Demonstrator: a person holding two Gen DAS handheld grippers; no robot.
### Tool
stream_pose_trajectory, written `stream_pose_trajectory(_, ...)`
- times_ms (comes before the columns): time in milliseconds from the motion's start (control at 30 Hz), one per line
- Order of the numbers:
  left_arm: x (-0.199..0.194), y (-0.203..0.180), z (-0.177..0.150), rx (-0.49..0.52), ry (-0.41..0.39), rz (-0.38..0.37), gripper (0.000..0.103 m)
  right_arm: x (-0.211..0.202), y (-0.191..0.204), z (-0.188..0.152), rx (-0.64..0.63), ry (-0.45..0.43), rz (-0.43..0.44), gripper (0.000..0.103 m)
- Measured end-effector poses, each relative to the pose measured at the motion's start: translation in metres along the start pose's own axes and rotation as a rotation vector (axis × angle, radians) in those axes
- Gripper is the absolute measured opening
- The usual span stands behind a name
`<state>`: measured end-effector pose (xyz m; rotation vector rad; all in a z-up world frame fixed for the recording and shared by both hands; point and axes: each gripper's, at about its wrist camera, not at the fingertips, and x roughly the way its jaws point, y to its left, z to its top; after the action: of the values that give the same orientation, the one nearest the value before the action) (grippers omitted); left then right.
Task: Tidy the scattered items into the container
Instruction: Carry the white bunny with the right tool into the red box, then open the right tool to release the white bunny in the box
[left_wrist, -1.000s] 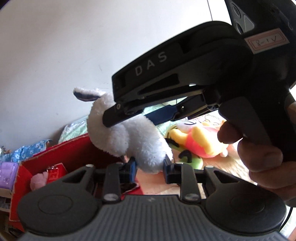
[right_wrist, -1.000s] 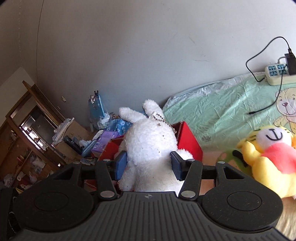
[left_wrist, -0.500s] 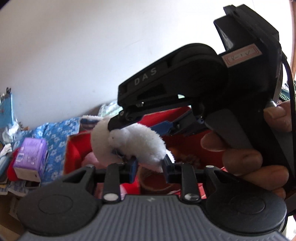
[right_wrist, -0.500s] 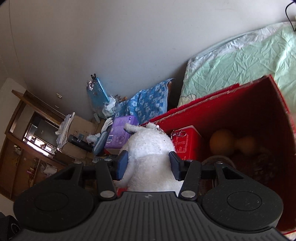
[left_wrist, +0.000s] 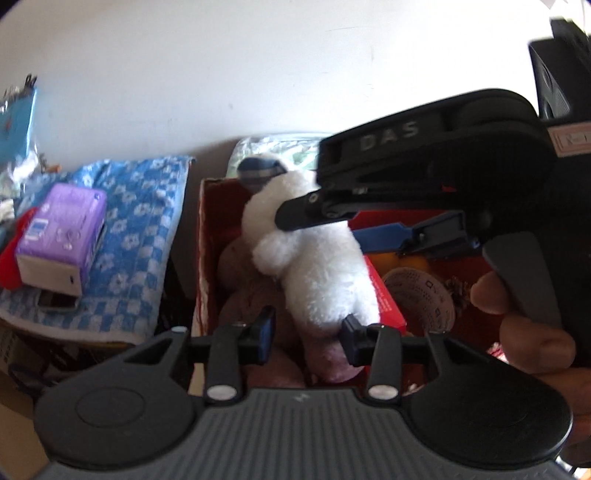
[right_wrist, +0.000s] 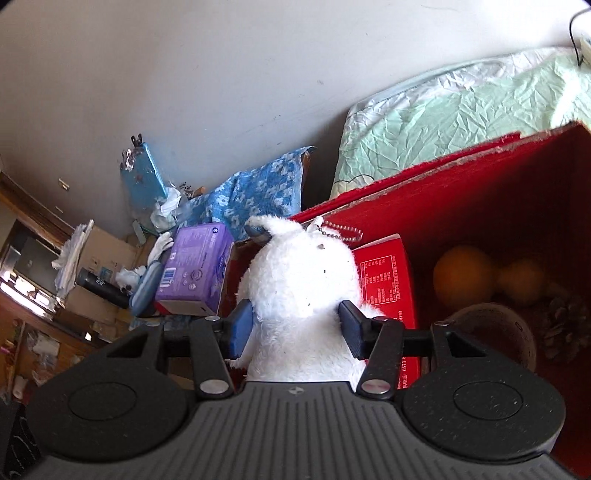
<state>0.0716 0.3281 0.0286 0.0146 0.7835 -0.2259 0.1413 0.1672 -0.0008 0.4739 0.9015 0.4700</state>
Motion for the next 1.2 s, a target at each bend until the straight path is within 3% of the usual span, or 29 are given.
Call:
stream_pose_trajectory(100,-0.009,-0.012,-0.011,0.046,0.000,0.000,0.043,0.000,0.006,-0.003,-0.073,0.005,-0.036,0.055)
stream_pose_trajectory(300,-0.010,0.000,-0.014,0.072,-0.025,-0.015,0.046,0.006,0.002,-0.002,-0.086,0.029,-0.055,0.065)
stream_pose_trajectory(500,-0.024,-0.004,-0.009,0.064,-0.064,-0.010,0.047,-0.004,-0.008,-0.002,0.002,0.012,-0.013,0.065)
stream_pose_trajectory(767,0.002,-0.008,-0.009,0.010,0.008,-0.017,0.044,-0.013,-0.019,-0.010,0.046,0.028,0.005,0.065)
stream_pose_trajectory(1200,0.001,-0.031,-0.004,-0.010,0.033,0.100,0.047,-0.055,-0.037,-0.015,0.029,-0.026,0.022,0.065)
